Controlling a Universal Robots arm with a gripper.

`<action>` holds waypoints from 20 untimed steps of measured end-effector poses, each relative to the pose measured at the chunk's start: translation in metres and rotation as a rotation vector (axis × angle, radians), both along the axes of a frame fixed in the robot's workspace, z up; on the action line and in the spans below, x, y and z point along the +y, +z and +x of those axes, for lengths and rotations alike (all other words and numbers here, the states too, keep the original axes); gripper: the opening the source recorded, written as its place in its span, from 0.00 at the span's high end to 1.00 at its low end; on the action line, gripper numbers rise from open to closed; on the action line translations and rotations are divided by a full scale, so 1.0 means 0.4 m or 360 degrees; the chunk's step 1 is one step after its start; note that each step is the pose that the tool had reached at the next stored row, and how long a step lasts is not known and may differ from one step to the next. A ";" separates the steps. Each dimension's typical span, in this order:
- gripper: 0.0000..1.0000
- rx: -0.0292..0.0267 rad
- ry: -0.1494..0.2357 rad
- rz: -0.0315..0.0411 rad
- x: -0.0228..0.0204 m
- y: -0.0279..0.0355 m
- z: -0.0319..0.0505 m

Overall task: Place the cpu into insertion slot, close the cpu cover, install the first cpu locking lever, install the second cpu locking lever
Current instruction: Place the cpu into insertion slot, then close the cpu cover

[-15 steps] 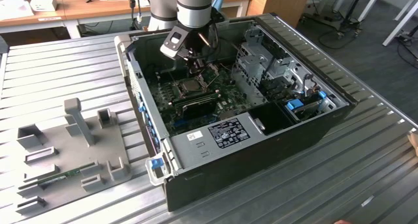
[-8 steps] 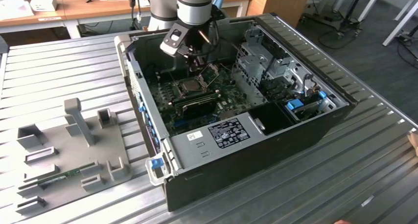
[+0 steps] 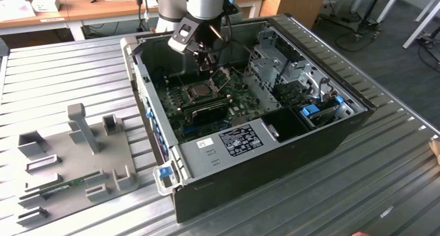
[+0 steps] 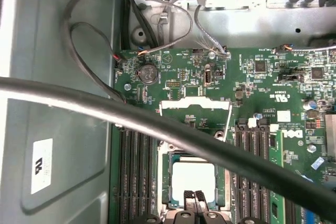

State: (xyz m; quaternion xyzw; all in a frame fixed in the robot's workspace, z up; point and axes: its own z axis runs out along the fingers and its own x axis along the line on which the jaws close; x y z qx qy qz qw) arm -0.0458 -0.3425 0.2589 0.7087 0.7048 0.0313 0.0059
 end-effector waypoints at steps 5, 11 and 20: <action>0.90 0.00000 0.0000 0.0000 0.000 0.016 0.000; 0.90 0.00000 0.0000 0.0000 0.000 0.020 0.000; 0.90 -0.00002 0.0000 0.0000 0.000 0.025 0.000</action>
